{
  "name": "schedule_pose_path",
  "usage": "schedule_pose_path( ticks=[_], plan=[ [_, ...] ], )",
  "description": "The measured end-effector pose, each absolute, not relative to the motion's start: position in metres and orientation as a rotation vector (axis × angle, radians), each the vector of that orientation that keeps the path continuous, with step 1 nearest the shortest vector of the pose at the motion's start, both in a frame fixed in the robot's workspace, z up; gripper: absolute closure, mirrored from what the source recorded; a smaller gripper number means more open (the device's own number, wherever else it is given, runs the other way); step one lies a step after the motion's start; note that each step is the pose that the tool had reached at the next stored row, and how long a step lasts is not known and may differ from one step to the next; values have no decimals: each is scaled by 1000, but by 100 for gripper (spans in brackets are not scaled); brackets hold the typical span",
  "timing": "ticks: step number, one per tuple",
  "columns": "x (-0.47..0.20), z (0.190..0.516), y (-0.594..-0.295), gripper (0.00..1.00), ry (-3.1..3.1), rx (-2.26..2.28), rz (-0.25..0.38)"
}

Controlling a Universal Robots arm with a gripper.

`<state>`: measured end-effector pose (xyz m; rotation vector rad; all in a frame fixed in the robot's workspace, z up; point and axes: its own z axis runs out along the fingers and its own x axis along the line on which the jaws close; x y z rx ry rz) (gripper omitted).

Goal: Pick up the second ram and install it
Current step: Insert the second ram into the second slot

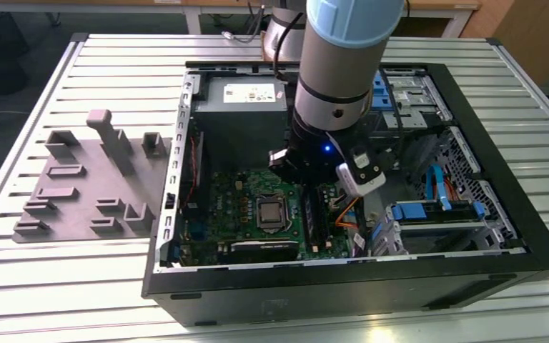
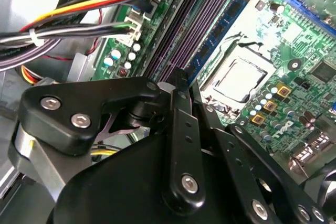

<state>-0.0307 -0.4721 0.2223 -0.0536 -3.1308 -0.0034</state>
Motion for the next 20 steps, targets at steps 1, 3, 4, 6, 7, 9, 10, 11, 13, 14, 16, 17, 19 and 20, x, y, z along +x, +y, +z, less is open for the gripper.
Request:
schedule_pose_path(
  ticks=[1, 3, 4, 6, 7, 9, 10, 11, 13, 14, 16, 17, 19, 20],
  plan=[
    [-31, 222, -473, 86, -3131, -55, -3],
    [-30, 221, -474, 86, -3131, -57, -3],
    [-30, 221, -474, 86, -3131, -58, -4],
    [-30, 221, -474, 86, -3131, -59, -3],
    [-30, 221, -474, 86, -3131, -59, -3],
    [-30, 221, -474, 86, -3131, -59, -3],
    [-30, 221, -474, 86, -3131, -59, -3],
    [-30, 220, -474, 86, -3131, -59, -4],
    [-30, 219, -474, 86, -3131, -59, -4],
    [-29, 219, -474, 86, -3131, -59, -3],
    [-29, 218, -474, 86, -3131, -59, -3],
    [-29, 218, -474, 86, -3131, -59, -3],
    [-29, 217, -475, 86, -3131, -59, -3],
    [-29, 216, -475, 86, -3131, -59, -3]
  ],
)
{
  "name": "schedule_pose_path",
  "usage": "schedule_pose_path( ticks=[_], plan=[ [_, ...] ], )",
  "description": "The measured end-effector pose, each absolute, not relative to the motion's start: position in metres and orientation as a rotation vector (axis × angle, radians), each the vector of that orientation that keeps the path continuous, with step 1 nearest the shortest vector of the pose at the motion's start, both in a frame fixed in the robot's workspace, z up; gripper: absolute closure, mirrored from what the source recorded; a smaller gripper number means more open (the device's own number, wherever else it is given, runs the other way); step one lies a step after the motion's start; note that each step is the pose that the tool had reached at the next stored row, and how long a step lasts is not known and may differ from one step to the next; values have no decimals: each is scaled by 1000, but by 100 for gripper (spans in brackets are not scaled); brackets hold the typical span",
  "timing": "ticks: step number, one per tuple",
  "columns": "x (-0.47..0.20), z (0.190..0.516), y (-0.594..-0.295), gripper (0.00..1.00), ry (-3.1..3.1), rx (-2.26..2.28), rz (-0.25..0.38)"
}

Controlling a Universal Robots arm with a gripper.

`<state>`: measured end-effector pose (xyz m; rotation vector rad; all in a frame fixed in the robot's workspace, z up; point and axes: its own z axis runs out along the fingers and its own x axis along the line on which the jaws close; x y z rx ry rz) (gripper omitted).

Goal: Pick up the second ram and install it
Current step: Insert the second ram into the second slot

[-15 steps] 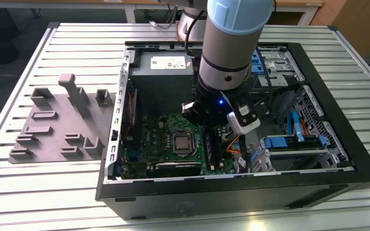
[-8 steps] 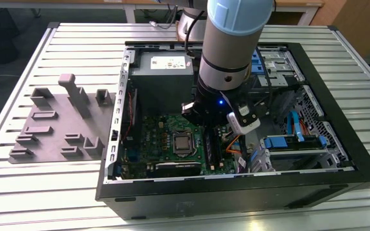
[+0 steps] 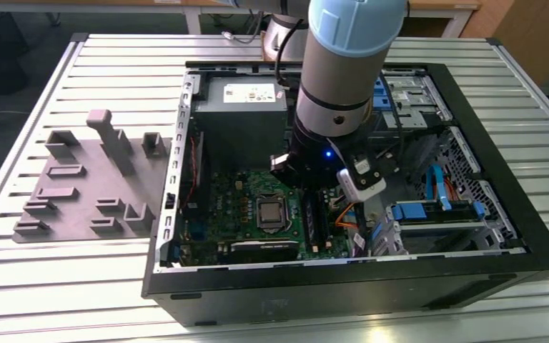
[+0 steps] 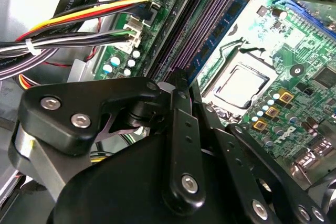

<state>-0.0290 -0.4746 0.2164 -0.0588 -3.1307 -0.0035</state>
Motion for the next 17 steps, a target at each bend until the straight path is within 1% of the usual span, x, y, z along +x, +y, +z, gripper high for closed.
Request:
schedule_pose_path(
  ticks=[17],
  plan=[
    [-27, 212, -476, 86, -3131, -61, -3]
  ],
)
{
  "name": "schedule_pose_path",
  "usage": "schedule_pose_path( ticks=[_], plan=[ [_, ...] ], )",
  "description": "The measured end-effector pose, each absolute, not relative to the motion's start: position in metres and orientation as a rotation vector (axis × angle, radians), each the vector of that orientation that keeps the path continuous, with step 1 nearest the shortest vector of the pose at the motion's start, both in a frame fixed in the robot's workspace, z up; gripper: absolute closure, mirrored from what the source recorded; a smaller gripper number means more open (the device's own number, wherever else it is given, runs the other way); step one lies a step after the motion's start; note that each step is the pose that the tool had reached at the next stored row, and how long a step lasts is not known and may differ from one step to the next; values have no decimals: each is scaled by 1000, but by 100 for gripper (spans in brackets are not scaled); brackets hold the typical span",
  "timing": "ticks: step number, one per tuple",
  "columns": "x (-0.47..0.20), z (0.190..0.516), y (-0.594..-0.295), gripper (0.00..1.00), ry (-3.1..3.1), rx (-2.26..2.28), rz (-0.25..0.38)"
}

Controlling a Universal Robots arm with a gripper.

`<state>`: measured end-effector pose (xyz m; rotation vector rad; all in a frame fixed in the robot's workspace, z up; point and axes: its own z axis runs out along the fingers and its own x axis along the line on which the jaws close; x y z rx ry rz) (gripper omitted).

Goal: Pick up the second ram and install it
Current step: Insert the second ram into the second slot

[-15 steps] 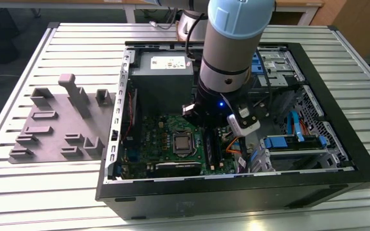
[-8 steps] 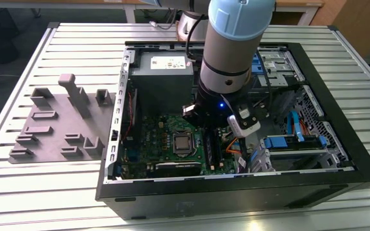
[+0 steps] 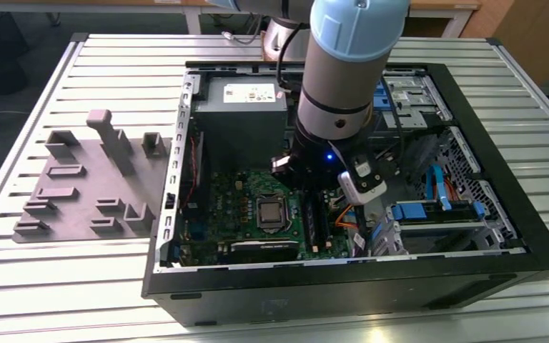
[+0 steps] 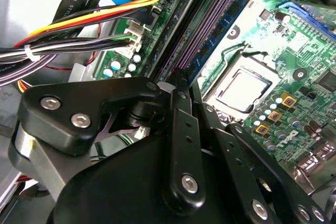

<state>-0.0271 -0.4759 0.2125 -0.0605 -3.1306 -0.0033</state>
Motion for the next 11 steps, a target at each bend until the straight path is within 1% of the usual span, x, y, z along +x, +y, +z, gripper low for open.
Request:
schedule_pose_path(
  ticks=[11],
  plan=[
    [-27, 209, -476, 86, -3130, -61, -3]
  ],
)
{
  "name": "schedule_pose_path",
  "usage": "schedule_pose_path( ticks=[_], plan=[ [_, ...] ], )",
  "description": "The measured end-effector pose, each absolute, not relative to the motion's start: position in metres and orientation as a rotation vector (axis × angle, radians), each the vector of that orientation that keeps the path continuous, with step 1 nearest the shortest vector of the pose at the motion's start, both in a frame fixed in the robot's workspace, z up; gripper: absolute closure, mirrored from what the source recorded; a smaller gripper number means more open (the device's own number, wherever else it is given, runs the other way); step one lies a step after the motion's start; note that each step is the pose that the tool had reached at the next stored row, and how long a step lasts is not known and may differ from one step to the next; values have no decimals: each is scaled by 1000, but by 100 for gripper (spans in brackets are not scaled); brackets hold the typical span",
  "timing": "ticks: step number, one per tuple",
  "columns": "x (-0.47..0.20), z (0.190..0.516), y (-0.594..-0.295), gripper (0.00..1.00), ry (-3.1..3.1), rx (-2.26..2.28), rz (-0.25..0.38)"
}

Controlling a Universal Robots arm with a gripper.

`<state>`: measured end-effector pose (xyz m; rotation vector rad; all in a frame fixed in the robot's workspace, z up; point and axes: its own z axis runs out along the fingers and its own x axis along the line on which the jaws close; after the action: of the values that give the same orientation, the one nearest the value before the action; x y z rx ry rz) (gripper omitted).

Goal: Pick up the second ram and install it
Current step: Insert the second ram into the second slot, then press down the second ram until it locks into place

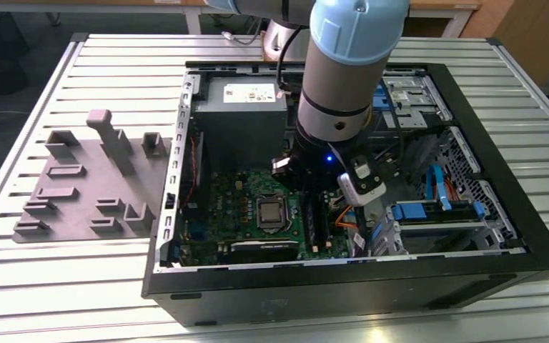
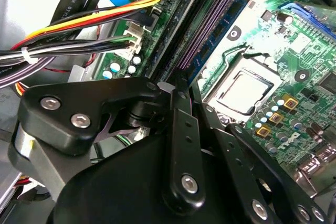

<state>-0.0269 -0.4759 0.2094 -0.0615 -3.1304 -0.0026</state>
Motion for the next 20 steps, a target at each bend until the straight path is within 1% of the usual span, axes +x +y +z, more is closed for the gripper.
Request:
schedule_pose_path(
  ticks=[20],
  plan=[
    [-27, 212, -476, 86, -3131, -62, -4]
  ],
)
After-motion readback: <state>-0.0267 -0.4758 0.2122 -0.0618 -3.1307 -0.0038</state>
